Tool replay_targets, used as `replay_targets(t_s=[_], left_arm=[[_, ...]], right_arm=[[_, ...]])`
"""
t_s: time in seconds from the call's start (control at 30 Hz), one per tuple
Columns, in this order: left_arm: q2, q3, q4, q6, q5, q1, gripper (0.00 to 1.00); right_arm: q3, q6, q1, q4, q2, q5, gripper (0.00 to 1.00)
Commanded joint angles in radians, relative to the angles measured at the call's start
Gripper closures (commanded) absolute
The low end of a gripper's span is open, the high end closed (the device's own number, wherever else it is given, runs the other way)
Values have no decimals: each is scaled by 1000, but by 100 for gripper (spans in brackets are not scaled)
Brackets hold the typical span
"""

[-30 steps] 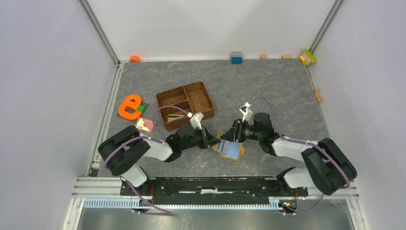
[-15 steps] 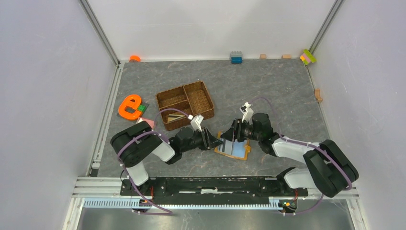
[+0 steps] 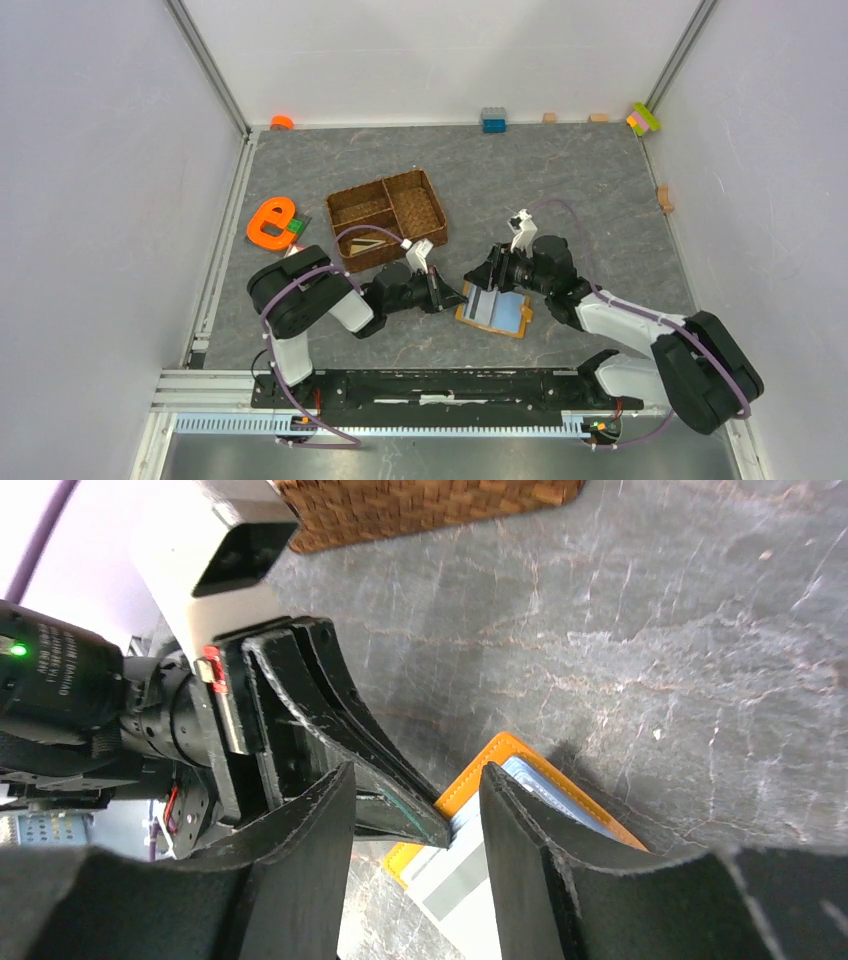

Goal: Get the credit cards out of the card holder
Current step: Remove the credit card from the card holder.

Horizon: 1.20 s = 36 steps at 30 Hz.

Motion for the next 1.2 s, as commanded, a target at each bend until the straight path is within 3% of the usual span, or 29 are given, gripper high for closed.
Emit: replay_targets(t_s=[0.0, 0.33, 0.67, 0.83, 1.17], left_arm=[[-30, 19, 19, 48, 29, 26, 96], [-36, -23, 100, 47, 88, 61, 98], [-190, -1, -174, 143, 31, 63, 98], [-221, 28, -277, 180, 4, 65, 96], [-317, -1, -307, 181, 6, 67, 89]], right_arm=[[7, -41, 5, -34, -87, 72, 45], [47, -81, 5, -123, -190, 124, 42], [36, -74, 9, -153, -303, 156, 42], [40, -60, 32, -174, -278, 192, 42], [96, -78, 91, -274, -156, 321, 51]])
